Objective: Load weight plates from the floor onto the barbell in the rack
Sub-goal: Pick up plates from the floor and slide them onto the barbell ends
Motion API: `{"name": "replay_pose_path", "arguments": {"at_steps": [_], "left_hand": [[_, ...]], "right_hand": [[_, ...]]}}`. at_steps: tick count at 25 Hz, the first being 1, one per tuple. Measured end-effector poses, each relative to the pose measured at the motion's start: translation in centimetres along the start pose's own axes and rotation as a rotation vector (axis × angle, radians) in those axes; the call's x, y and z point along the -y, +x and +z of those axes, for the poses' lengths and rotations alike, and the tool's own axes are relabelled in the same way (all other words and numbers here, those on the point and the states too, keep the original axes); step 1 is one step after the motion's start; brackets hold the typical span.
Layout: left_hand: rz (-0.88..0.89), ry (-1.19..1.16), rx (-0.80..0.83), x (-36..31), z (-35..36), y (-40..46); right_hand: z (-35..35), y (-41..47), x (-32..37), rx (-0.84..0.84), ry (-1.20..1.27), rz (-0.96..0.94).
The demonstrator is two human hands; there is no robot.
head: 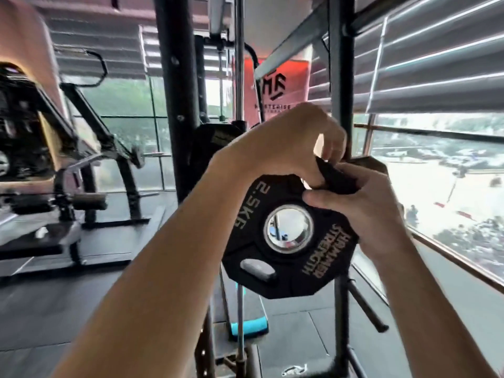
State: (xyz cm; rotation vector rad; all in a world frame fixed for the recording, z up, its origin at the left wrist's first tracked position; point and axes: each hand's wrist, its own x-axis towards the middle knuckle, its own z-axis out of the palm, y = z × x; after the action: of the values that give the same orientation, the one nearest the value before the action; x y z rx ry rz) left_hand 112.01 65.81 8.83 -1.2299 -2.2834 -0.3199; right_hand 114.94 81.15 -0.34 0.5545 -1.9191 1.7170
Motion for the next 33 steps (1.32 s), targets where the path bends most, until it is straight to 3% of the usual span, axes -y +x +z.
{"name": "replay_pose_path", "arguments": {"at_steps": [4,8,13,19,23,27,33], "left_hand": [[-0.211,-0.018,0.072,1.6,-2.4,-2.5],[-0.323,-0.139,0.116,3.1,-3.6,-5.8],[-0.564,-0.153,-0.175,5.0,-5.2,-11.6],[-0.746,-0.451,-0.747,6.2,-0.2,-16.8],[-0.717,-0.621,-0.883,6.8,4.6,-17.4],[-0.662,-0.749,-0.968,6.7,6.8,-16.5],[-0.620,-0.731,-0.943,8.1,6.5,-16.6]], "right_hand": [[4.7,0.3,-0.6,-0.010,0.294,0.143],[7.7,0.2,-1.4,-0.027,0.380,0.197],[9.8,1.1,-2.2,-0.118,0.488,0.263],[11.4,2.0,-3.0,-0.211,0.639,0.285],[11.9,1.4,-5.0,-0.322,0.721,0.358],[11.6,0.7,-6.3,-0.331,0.760,0.375],[13.3,0.9,-8.1,-0.325,0.728,0.331]]}}
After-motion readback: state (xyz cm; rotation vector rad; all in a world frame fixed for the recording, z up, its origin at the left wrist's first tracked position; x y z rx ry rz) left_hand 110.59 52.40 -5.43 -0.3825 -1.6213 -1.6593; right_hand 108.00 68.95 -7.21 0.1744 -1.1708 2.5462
